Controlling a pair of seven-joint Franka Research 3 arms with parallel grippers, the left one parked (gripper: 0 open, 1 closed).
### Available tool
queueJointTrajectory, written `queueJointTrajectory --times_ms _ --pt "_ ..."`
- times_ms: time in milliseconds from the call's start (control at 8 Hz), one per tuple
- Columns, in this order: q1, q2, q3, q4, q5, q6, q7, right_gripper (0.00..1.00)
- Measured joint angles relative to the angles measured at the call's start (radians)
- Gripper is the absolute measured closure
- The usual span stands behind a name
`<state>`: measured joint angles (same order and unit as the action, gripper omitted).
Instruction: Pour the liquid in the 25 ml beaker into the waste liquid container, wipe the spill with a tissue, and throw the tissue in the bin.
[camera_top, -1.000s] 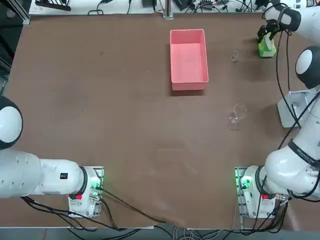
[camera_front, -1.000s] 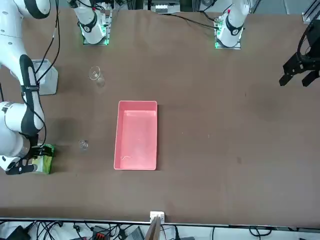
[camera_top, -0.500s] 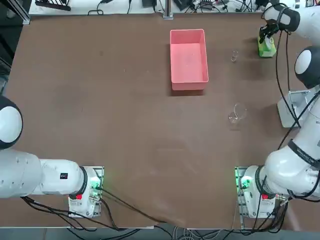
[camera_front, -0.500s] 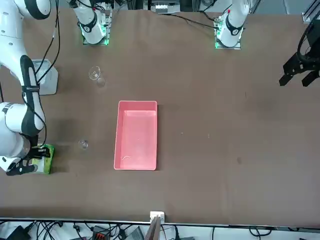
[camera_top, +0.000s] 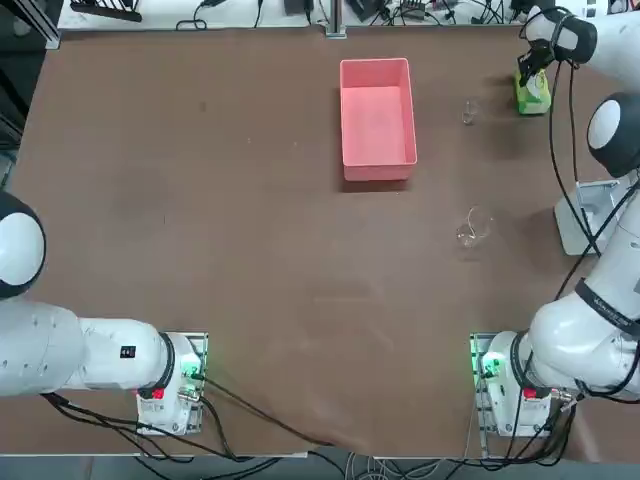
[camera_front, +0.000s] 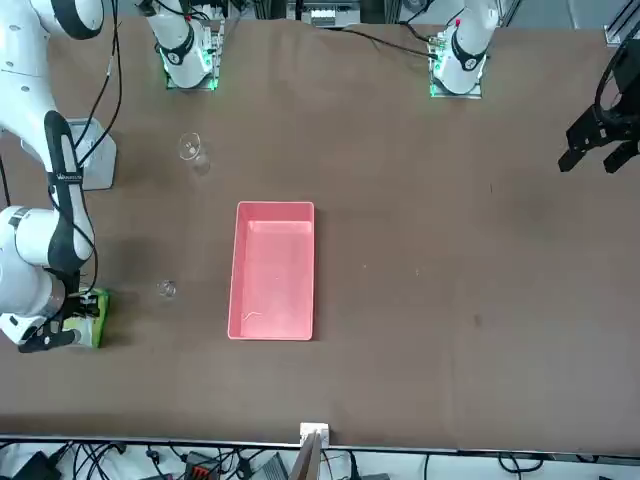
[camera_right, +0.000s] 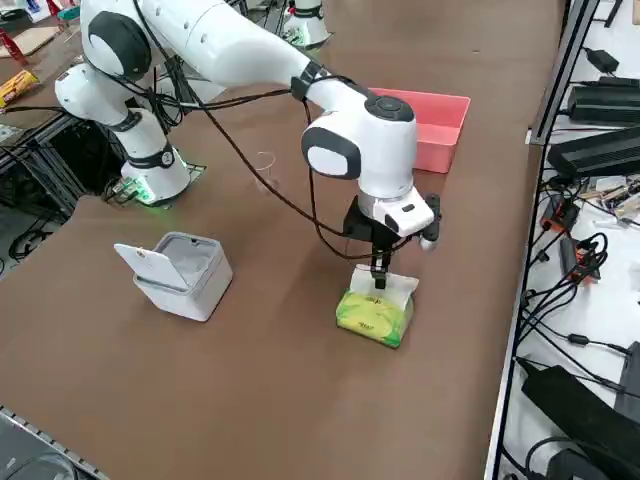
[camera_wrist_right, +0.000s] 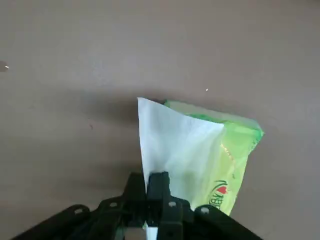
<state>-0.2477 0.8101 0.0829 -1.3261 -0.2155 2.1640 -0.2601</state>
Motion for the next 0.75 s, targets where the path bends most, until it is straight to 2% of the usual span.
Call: queueJointTrajectory --times_ms 250,500,750 --pt "0.0 0.0 0.0 0.003 0.0 -0.01 -0.013 0.99" --pt "0.002 -0.008 0.0 0.021 -0.001 -0.069 -0.022 0.99" --pt "0.009 -0.059 0.003 0.044 0.0 -0.148 -0.032 0.99"
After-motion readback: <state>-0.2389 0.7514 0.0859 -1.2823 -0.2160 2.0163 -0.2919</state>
